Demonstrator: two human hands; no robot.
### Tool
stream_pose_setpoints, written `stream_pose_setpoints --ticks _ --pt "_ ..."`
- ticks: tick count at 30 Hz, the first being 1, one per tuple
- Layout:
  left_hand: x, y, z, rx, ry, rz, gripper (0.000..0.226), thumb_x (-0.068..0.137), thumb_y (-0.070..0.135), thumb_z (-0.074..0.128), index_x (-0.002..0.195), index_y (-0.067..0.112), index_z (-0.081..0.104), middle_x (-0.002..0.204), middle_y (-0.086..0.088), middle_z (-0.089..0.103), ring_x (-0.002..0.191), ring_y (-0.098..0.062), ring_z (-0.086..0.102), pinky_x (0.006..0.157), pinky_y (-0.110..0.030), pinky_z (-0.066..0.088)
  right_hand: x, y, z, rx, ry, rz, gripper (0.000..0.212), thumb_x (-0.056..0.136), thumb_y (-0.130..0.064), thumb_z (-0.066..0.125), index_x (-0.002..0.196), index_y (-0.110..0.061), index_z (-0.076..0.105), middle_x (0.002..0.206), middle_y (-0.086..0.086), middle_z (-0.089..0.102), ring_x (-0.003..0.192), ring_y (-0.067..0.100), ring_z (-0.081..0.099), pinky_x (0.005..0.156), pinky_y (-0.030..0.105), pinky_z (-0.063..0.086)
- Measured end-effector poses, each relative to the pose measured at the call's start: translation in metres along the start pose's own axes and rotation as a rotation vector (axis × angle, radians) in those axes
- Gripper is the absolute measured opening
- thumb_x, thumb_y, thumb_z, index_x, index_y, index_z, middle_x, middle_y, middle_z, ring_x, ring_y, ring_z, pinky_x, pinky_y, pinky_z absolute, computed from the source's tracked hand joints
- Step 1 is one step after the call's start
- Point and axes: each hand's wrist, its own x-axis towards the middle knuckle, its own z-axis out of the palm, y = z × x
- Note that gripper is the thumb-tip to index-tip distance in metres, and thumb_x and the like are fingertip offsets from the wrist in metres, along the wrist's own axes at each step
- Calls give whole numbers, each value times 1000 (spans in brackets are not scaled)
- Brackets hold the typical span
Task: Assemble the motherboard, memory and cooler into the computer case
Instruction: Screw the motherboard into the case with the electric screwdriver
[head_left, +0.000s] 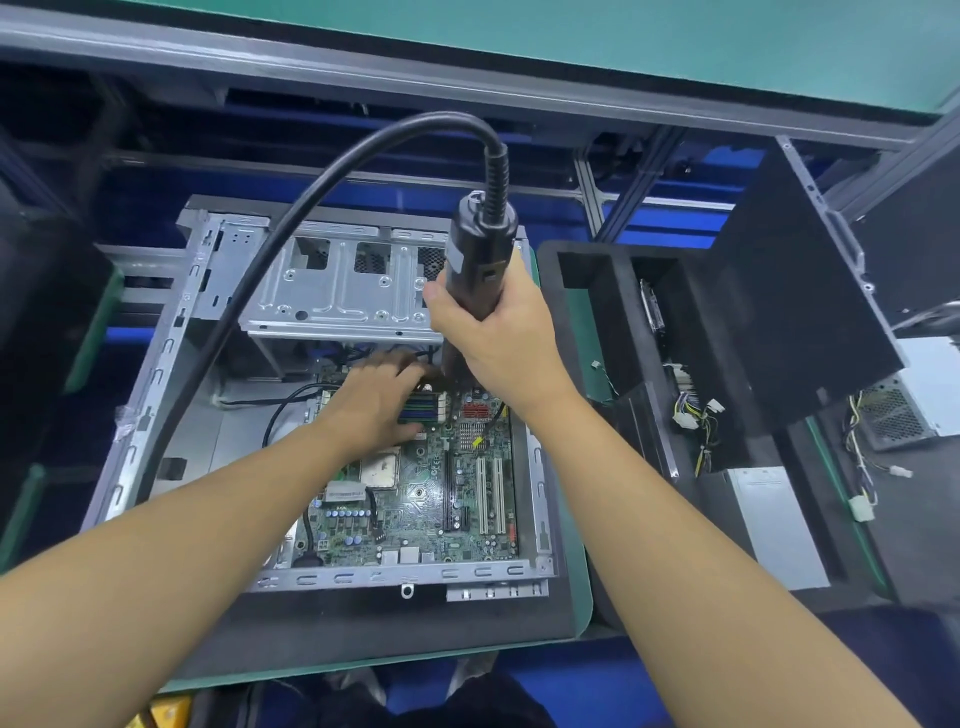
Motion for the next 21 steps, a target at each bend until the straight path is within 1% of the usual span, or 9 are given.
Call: stream_pose_setpoints --ticks 2,5,8,10,13,16,18,21 --pt "-1 -1 2 -7 0 -27 72 76 51 73 134 24 40 129 -7 51 115 -28 50 103 -42 38 0 1 2 -11 7 13 15 83 -36 68 87 -36 53 73 -14 62 68 3 56 67 12 47" --pt "-5 -2 4 -47 -7 -52 69 77 50 73 133 26 40 123 -5 52 108 -26 50 97 -41 38 0 3 2 -7 21 21 15 81 -38 68 87 -35 54 72 -14 62 67 4 55 67 14 47" --pt "-6 -3 4 -65 -2 -63 68 76 49 74 132 28 40 122 -5 52 108 -27 47 96 -42 38 0 5 2 -11 21 39 17 81 -40 68 88 -32 55 72 -15 62 68 6 55 67 16 47" --pt "-5 -2 4 -59 1 -61 69 76 50 74 132 29 40 122 -4 51 108 -26 47 96 -42 38 -1 6 1 -17 18 40 17 81 -40 68 89 -34 55 73 -15 62 70 7 56 69 19 49" --pt "-5 -2 6 -65 -5 -65 71 75 51 74 132 29 39 121 -4 51 107 -26 46 96 -43 39 -1 7 1 -21 10 43 17 81 -41 68 89 -36 55 75 -14 62 73 10 57 73 26 50" --pt "-4 -3 7 -88 -15 -68 70 72 51 73 130 31 39 119 -2 50 99 -22 44 95 -43 39 -3 9 0 -14 -2 47 18 81 -43 68 94 -38 56 79 -10 62 77 12 59 78 30 52" --pt "-5 -3 7 -106 -33 -69 69 70 48 73 128 30 38 118 -2 49 95 -18 38 95 -43 37 -4 8 -1 -8 -8 54 20 82 -44 68 96 -39 56 80 -11 63 79 11 60 79 27 51" --pt "-8 -3 3 -168 -18 -66 63 69 39 65 125 27 38 117 -3 44 103 -23 40 93 -43 34 -2 3 -1 -12 -6 53 17 84 -38 70 91 -39 55 78 -14 62 76 7 58 74 18 49"
